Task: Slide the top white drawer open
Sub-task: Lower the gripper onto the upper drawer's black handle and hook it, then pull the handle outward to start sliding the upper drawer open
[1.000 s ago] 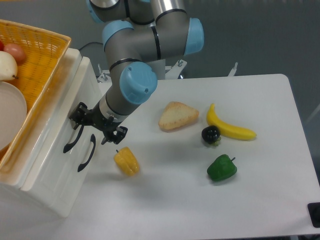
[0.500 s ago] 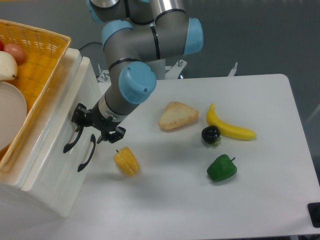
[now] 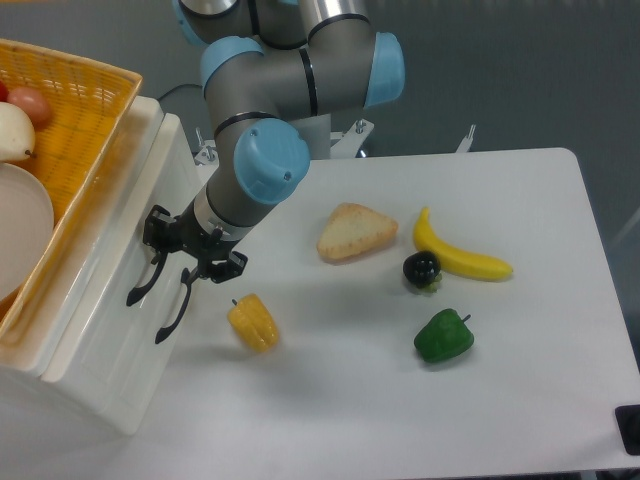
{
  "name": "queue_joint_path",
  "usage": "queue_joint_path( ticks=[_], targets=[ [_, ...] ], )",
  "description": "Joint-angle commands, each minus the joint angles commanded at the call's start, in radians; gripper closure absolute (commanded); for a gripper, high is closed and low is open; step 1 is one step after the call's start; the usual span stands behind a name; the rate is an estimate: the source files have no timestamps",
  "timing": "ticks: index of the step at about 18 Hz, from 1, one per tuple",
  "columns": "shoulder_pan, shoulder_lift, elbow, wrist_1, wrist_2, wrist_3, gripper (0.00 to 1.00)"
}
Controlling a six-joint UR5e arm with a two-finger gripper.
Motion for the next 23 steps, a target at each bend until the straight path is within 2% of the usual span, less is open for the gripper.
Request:
queue_joint_path(
  ticks=[6, 18, 23],
  targets=[
    [-0.008, 0.002, 0.0, 0.0, 0.0, 0.0, 0.49],
    [-0.009, 0.005, 0.0, -0.002, -0.003, 0.0, 0.67],
    [-0.009, 0.011, 0.0, -0.003, -0.003, 0.0, 0.68]
  ],
)
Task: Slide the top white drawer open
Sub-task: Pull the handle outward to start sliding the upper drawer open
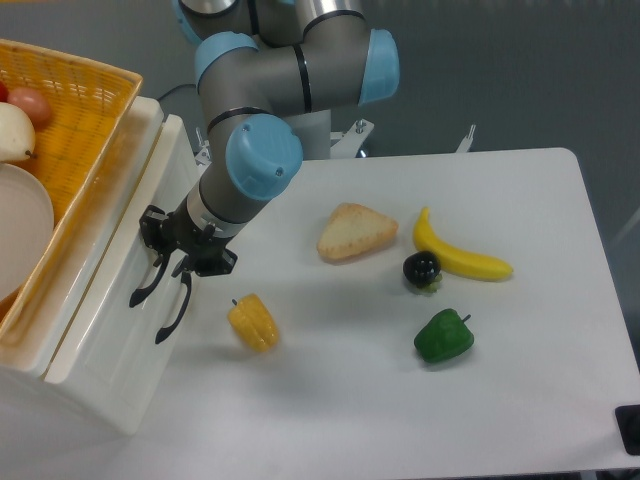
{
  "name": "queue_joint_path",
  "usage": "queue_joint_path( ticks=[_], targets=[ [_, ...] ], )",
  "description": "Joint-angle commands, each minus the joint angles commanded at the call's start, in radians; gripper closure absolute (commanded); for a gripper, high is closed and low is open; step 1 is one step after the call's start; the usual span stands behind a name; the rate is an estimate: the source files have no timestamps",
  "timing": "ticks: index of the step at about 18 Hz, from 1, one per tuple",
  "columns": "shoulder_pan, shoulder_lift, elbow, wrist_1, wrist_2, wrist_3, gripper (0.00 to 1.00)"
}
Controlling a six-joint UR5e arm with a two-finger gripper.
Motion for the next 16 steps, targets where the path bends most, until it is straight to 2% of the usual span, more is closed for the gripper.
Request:
queue_joint_path(
  ticks=[12, 16],
  targets=[
    [0.005, 0.003, 0.0, 0.003, 0.002, 0.002, 0.69],
    [0.006, 0.003, 0.0, 0.003, 0.003, 0.002, 0.73]
  ],
)
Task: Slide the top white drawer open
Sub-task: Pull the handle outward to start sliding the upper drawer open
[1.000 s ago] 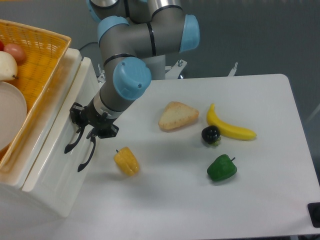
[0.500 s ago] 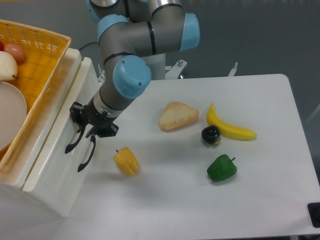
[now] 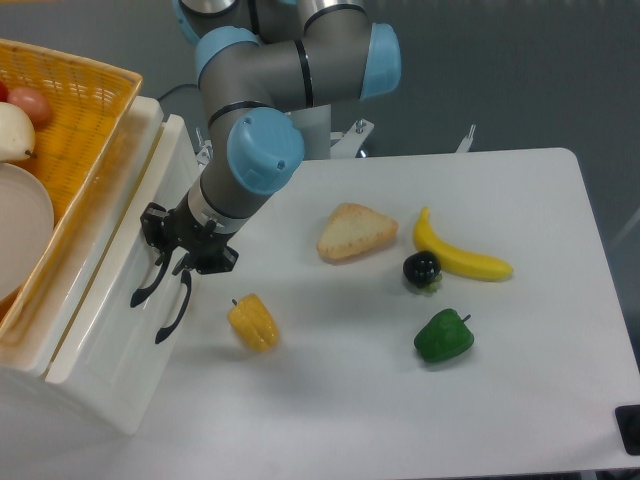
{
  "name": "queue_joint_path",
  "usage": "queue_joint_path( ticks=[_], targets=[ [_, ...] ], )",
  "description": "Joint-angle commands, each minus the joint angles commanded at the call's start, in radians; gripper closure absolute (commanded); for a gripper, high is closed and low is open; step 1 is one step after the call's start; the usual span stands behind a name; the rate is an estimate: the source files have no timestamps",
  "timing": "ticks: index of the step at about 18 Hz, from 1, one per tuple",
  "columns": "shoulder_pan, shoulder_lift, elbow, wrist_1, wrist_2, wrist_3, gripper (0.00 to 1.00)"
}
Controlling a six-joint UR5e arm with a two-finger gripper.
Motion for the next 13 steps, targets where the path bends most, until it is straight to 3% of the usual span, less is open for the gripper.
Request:
queue_joint_path(
  ticks=[13],
  targets=[
    [0.021, 0.0, 0.006, 0.002, 0.003, 0.008, 0.75]
  ],
)
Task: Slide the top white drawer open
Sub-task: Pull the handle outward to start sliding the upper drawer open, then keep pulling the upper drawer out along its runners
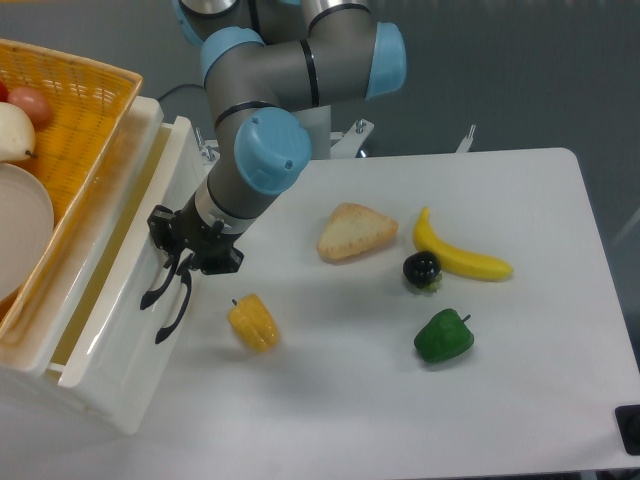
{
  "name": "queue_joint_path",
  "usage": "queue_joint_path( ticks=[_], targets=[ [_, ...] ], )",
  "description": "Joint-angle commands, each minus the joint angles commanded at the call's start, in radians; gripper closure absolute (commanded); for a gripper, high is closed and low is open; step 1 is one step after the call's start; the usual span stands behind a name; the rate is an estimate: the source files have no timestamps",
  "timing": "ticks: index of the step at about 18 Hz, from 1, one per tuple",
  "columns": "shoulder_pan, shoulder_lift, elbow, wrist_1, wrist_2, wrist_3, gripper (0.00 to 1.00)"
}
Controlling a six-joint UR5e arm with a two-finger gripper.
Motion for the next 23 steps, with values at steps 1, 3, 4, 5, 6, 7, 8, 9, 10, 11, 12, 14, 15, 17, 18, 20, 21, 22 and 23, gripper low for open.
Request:
queue_joint_path(
  ticks=[1, 3, 4, 5, 6, 7, 8, 9, 10, 11, 12, 14, 15, 17, 18, 20, 21, 22, 23],
  targets=[
    [0.0, -0.003, 0.0, 0.002, 0.0, 0.002, 0.75],
    [0.003, -0.006, 0.002, 0.002, 0.0, 0.002, 0.75],
    [0.005, -0.008, 0.002, 0.003, 0.002, 0.003, 0.75],
    [0.005, -0.008, 0.002, 0.005, 0.002, 0.003, 0.75],
    [0.008, -0.006, 0.002, 0.006, 0.002, 0.003, 0.75],
    [0.012, -0.008, 0.002, 0.012, 0.002, 0.003, 0.75],
    [0.017, -0.008, 0.002, 0.014, 0.002, 0.003, 0.75],
    [0.018, -0.009, 0.002, 0.015, 0.002, 0.003, 0.75],
    [0.02, -0.011, 0.003, 0.02, 0.005, 0.003, 0.75],
    [0.02, -0.011, 0.003, 0.021, 0.005, 0.003, 0.75],
    [0.026, -0.011, 0.002, 0.021, 0.005, 0.003, 0.75],
    [0.038, -0.011, 0.002, 0.02, 0.006, 0.005, 0.75],
    [0.046, -0.009, 0.002, 0.02, 0.006, 0.005, 0.75],
    [0.052, -0.009, 0.003, 0.02, 0.006, 0.012, 0.75],
    [0.06, -0.008, 0.002, 0.02, 0.006, 0.017, 0.75],
    [0.066, -0.008, 0.003, 0.02, 0.006, 0.018, 0.75],
    [0.071, -0.008, 0.003, 0.021, 0.006, 0.018, 0.75],
    [0.072, -0.008, 0.003, 0.021, 0.006, 0.018, 0.75],
    [0.072, -0.009, 0.003, 0.021, 0.006, 0.02, 0.75]
  ],
)
